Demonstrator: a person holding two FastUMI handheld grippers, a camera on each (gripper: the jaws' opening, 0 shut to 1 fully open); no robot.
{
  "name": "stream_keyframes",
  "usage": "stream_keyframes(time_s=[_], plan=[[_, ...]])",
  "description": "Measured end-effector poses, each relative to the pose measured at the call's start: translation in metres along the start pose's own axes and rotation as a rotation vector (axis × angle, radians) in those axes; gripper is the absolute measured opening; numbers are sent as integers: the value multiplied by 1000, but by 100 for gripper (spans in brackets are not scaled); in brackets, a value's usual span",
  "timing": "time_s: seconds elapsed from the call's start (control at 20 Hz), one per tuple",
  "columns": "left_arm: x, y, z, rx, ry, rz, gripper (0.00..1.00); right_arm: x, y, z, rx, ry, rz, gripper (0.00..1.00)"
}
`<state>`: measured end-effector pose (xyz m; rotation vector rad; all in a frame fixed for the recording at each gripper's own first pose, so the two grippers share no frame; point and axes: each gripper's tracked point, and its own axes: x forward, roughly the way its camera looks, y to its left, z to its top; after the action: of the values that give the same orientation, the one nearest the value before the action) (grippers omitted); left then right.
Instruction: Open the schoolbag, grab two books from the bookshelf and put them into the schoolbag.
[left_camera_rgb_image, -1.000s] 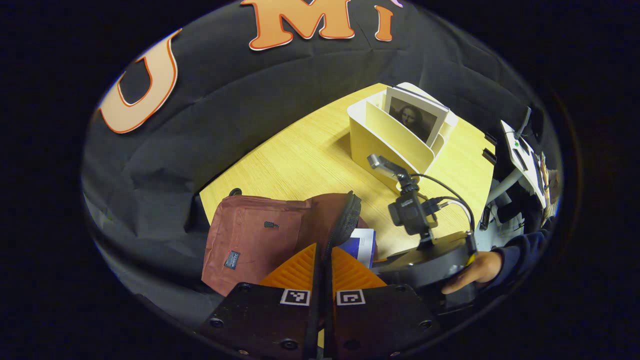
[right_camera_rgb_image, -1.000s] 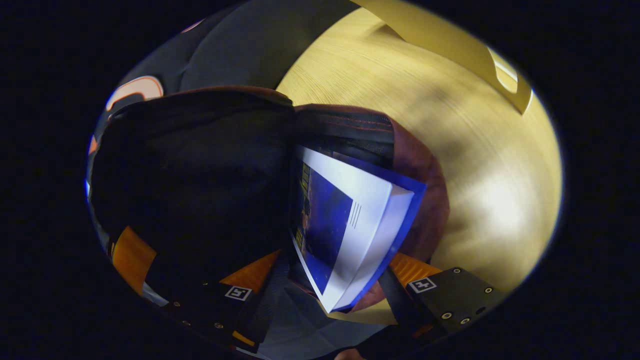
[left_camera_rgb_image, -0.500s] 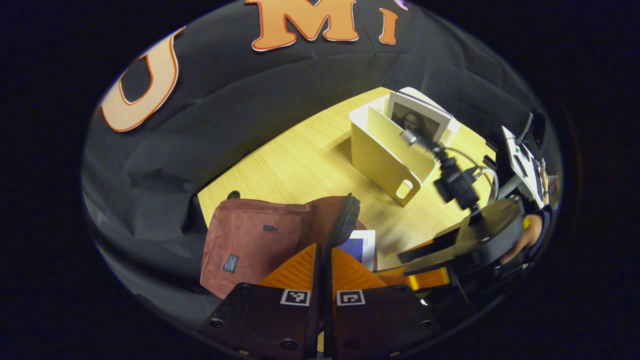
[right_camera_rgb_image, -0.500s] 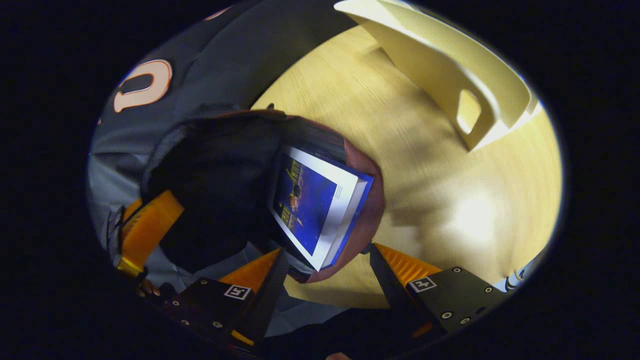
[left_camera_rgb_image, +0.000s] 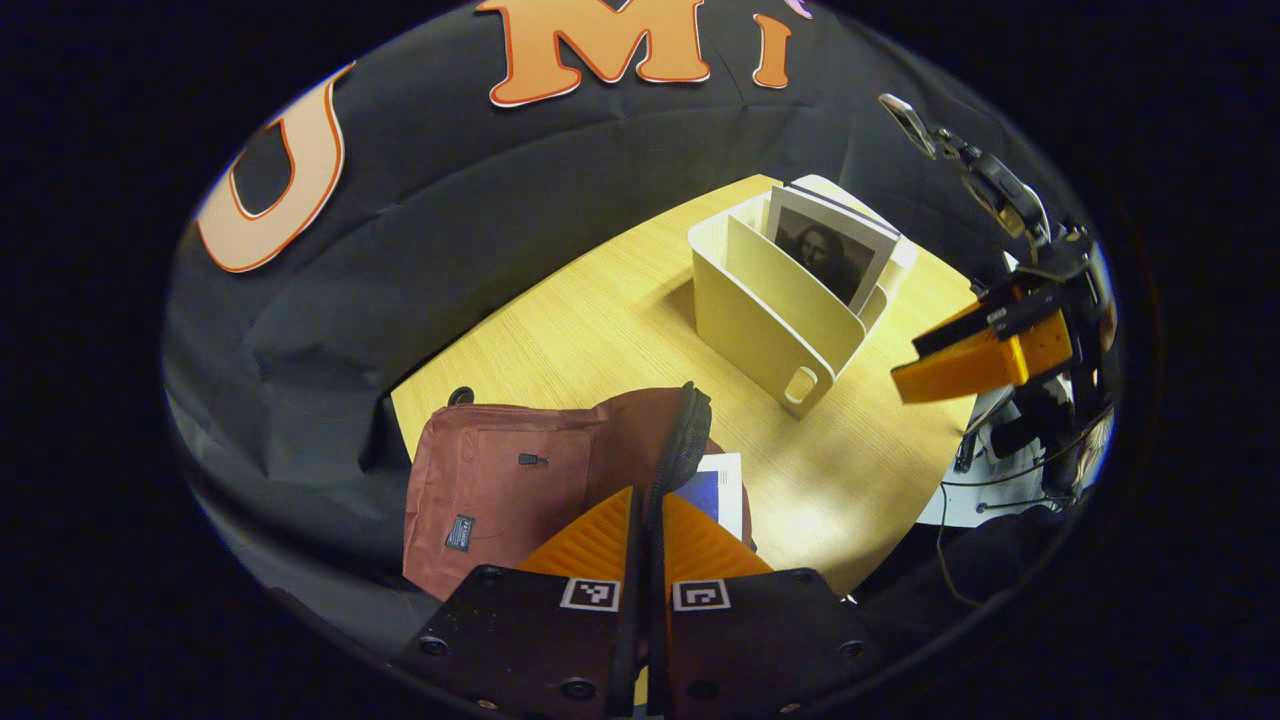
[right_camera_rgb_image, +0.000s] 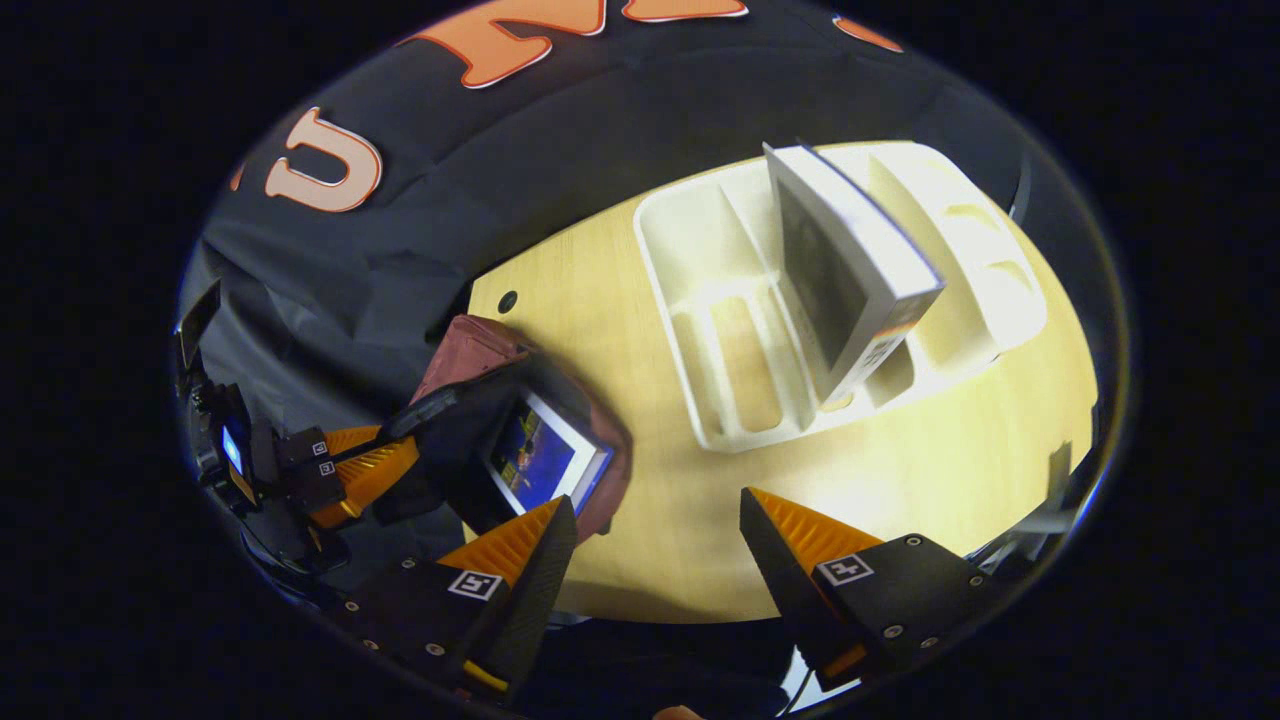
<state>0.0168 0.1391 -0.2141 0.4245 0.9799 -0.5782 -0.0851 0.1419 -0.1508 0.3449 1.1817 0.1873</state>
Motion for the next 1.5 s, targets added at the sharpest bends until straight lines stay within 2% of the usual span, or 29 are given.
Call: stream_keyframes(time_s=[0.2,0.35,0.5,0.7,1.15,1.35,1.4,1.45,1.5], plan=[[3,9,-4,-14,5,46,5,-19,-13,26,-83,15,-28,98],[5,2,-5,-28,11,33,5,-27,-35,57,-146,8,-85,98],[5,6,-6,-56,22,51,5,-32,-59,98,-224,-8,-162,98],[6,7,-9,-84,37,66,5,-17,-87,139,-267,17,-221,98],[-9,33,-10,-33,91,174,5,48,-106,150,-327,154,-227,97],[-13,38,-7,-11,111,198,5,66,-115,155,-312,181,-224,88],[-15,38,-6,-13,114,191,5,70,-116,154,-310,186,-223,84],[-15,39,-5,-24,116,185,5,73,-118,154,-307,193,-223,71],[-17,42,-3,-30,117,185,5,78,-120,152,-305,200,-224,79]])
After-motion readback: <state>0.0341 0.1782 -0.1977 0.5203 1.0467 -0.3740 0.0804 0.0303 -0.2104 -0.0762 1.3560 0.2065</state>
